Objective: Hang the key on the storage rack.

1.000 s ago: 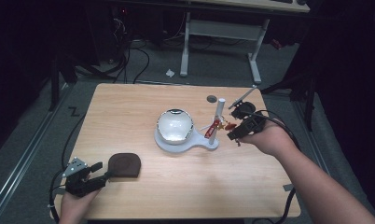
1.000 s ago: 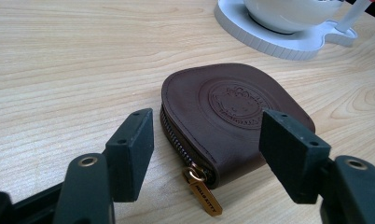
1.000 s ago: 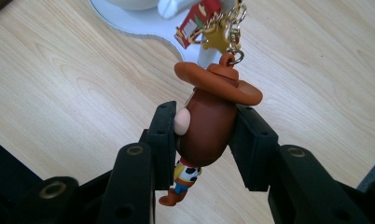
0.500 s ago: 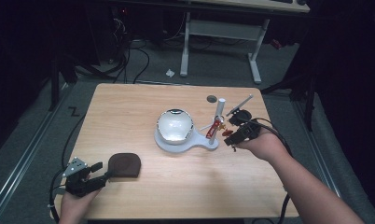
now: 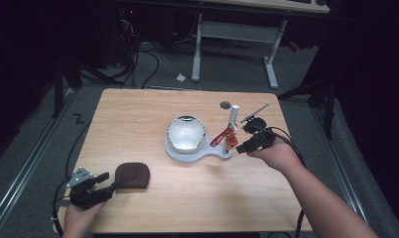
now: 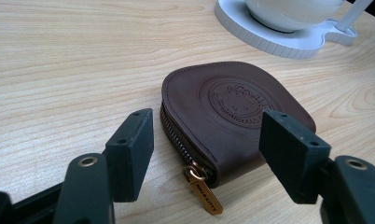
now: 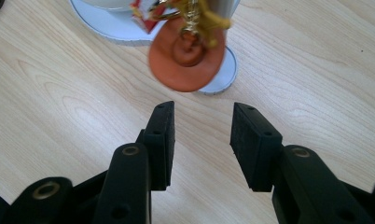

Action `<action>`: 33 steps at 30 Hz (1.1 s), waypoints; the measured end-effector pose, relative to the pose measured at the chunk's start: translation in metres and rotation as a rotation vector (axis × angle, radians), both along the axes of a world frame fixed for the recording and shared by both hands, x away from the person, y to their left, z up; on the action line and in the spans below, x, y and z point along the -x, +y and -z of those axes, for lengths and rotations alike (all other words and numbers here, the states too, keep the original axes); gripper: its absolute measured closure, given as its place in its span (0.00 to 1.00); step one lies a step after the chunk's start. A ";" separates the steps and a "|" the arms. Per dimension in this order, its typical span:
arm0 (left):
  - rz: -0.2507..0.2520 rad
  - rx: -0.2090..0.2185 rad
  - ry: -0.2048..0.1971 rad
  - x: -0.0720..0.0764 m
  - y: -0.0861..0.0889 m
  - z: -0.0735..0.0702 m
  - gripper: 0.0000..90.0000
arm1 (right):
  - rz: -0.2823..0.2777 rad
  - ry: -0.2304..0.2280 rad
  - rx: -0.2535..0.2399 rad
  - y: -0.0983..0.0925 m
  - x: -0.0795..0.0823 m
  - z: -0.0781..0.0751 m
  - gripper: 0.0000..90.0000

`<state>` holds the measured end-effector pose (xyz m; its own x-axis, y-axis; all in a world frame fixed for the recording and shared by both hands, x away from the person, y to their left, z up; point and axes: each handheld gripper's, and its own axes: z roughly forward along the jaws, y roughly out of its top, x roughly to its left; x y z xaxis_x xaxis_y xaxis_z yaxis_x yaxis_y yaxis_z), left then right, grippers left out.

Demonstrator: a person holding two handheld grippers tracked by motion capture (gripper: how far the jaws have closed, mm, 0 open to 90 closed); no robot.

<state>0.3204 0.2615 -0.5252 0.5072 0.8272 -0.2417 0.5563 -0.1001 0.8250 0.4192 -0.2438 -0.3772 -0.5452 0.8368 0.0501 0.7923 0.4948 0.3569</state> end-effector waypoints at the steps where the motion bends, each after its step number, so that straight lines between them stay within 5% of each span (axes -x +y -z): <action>1: 0.000 0.000 0.000 0.000 0.000 0.000 0.40 | 0.004 0.002 -0.004 0.000 0.001 -0.001 0.67; 12: -0.008 0.024 0.026 -0.003 0.001 0.000 0.39 | 0.000 -0.014 0.008 -0.004 0.010 -0.003 0.64; 22: -0.030 0.047 0.060 -0.004 0.001 0.000 0.39 | 0.007 -0.063 0.024 -0.008 0.033 0.012 0.61; 33: -0.061 0.008 0.055 -0.005 0.001 0.000 0.41 | 0.030 -0.109 0.003 -0.025 0.054 0.032 0.57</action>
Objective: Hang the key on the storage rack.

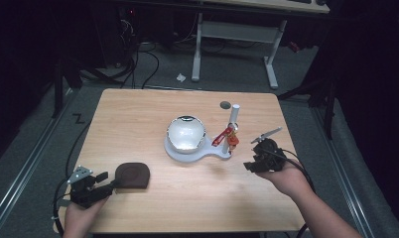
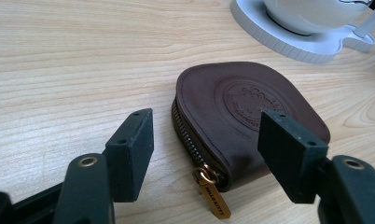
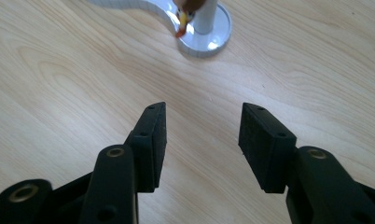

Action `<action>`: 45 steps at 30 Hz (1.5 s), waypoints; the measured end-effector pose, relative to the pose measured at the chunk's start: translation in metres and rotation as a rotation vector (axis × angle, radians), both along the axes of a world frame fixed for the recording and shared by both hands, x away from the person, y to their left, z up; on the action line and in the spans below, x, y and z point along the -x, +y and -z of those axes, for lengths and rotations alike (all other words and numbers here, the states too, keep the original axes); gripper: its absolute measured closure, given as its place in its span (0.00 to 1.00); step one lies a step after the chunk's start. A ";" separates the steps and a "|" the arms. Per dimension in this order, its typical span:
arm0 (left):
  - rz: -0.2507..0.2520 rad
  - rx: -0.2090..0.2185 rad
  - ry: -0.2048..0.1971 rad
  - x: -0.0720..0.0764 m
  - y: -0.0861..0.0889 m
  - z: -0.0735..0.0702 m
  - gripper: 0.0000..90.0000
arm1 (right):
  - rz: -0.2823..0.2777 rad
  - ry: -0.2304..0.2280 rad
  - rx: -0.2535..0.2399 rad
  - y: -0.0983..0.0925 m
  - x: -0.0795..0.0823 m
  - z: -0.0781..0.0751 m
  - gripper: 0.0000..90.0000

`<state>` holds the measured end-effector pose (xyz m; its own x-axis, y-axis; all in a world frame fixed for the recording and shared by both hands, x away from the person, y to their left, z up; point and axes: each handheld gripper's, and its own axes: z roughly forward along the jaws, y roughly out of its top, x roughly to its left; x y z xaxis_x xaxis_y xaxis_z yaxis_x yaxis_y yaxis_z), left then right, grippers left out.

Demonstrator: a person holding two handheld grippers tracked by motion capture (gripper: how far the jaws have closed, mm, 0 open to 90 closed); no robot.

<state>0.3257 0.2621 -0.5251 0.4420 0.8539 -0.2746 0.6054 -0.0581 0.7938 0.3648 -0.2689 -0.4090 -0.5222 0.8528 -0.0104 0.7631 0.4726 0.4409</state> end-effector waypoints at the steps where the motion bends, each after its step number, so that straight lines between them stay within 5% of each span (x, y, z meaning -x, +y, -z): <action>1: 0.000 -0.002 0.002 0.000 0.000 0.000 0.41 | -0.001 -0.002 -0.009 -0.002 0.002 0.003 0.56; 19: 0.001 0.000 0.012 -0.003 -0.001 0.003 0.43 | 0.046 -0.106 -0.101 -0.022 0.042 0.063 0.56; 27: 0.001 0.043 0.008 -0.011 0.000 0.002 0.44 | 0.101 -0.216 -0.183 -0.028 0.061 0.091 0.56; 30: -0.010 0.077 -0.001 -0.016 0.001 0.001 0.53 | 0.141 -0.251 -0.238 -0.030 0.072 0.106 0.56; 34: -0.022 0.099 0.012 -0.019 0.000 0.003 0.64 | 0.125 -0.267 -0.232 -0.033 0.077 0.107 0.56; 35: -0.031 0.116 0.024 -0.021 -0.001 0.005 0.67 | 0.126 -0.302 -0.222 -0.038 0.079 0.102 0.56; 45: -0.039 0.168 0.065 -0.021 -0.002 0.013 0.71 | 0.154 -0.252 -0.253 -0.047 0.080 0.114 0.57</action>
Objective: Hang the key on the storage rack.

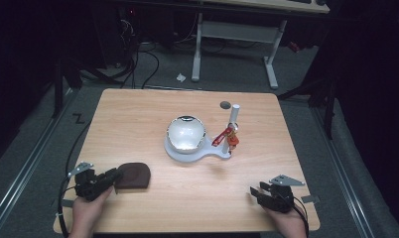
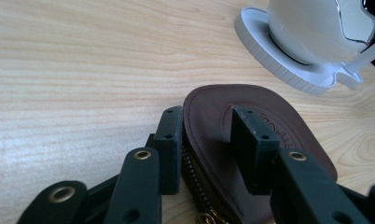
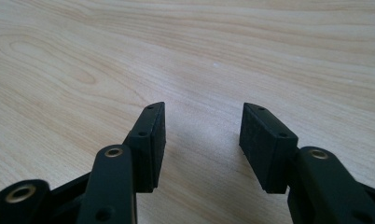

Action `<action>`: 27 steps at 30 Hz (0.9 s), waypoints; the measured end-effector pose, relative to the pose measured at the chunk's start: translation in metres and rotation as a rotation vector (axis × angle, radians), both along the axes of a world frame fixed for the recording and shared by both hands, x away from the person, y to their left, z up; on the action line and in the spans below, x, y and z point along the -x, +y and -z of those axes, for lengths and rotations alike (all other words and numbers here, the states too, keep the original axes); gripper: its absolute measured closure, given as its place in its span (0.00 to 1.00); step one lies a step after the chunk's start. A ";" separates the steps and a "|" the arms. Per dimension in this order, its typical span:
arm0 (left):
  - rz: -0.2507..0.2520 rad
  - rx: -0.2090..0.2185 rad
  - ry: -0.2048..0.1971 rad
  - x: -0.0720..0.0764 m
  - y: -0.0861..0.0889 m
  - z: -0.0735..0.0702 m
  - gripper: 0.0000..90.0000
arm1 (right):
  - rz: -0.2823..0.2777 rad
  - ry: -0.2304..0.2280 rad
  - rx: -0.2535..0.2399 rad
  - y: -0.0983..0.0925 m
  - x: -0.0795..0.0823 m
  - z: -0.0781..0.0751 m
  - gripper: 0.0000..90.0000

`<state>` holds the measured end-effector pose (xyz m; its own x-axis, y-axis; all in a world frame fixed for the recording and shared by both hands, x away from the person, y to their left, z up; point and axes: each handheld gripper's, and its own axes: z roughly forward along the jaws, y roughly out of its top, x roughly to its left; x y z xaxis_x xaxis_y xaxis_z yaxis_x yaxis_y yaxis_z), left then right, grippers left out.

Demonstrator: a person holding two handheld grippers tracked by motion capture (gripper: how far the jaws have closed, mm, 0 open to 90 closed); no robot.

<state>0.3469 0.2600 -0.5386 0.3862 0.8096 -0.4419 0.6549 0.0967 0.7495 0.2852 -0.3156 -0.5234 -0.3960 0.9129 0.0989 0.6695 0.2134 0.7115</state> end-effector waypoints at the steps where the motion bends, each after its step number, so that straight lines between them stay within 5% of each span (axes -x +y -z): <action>1: 0.008 0.019 0.020 0.000 0.000 0.001 0.71 | 0.002 0.001 -0.001 0.001 0.000 0.000 0.57; 7: 0.015 0.016 0.020 0.002 -0.002 0.002 0.73 | -0.010 -0.003 0.011 0.004 0.001 0.001 0.57; 14: 0.036 -0.070 -0.027 0.007 -0.011 -0.002 0.94 | 0.001 -0.001 0.006 0.003 0.000 0.002 0.57; 27: 0.050 -0.066 -0.101 0.016 -0.016 -0.012 0.97 | 0.013 -0.021 -0.004 0.001 0.000 -0.001 0.58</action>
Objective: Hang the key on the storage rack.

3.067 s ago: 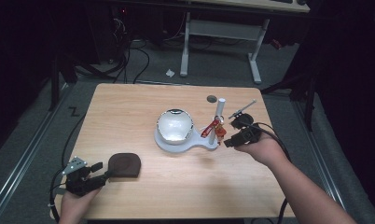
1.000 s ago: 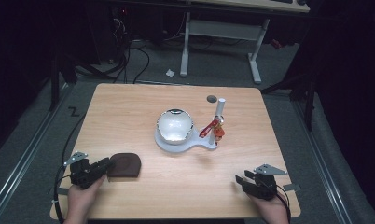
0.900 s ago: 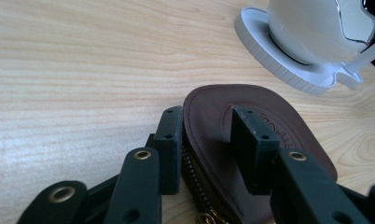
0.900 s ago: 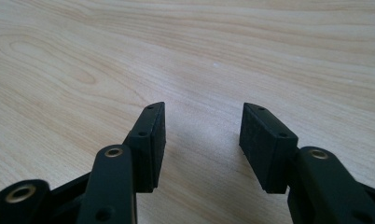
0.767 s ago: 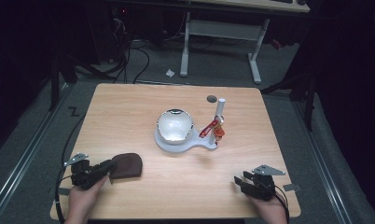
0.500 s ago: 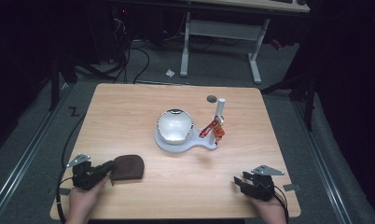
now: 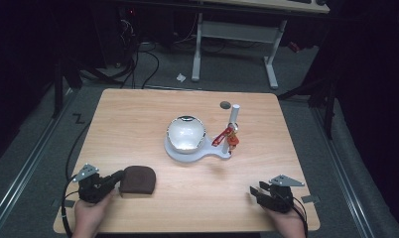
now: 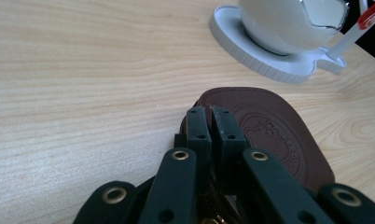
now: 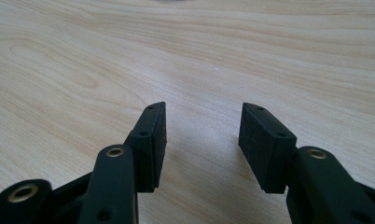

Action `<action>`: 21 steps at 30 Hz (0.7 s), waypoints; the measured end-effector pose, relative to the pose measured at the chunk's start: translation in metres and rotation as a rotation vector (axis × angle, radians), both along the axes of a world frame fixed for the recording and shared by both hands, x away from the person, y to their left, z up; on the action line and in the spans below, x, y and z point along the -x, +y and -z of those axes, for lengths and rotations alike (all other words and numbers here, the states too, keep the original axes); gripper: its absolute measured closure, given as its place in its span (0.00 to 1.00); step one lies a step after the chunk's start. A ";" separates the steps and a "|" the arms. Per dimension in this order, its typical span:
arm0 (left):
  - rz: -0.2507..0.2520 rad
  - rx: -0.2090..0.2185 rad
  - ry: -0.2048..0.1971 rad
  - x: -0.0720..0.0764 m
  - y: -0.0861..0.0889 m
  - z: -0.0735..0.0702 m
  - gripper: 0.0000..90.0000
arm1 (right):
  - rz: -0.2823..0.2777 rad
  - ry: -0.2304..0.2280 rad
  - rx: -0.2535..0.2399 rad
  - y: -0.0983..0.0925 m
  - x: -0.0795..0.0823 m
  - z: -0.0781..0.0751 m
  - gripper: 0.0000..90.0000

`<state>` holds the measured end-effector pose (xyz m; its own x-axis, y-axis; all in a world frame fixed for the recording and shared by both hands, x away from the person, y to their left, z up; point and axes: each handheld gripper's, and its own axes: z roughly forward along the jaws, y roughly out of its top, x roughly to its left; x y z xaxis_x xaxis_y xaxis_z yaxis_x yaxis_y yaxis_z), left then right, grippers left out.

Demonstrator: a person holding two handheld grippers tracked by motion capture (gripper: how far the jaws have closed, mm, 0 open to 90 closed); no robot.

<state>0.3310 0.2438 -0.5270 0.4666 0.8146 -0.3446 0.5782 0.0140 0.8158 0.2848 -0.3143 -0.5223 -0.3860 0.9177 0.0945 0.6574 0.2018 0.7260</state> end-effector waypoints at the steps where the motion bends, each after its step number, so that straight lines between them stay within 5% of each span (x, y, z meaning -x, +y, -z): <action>1: -0.002 0.002 -0.007 0.001 0.000 -0.001 0.97 | 0.000 0.000 0.000 0.000 0.000 0.000 0.58; 21: -0.028 0.023 -0.196 0.020 -0.002 -0.030 0.97 | 0.022 -0.021 -0.009 -0.003 -0.001 -0.001 0.59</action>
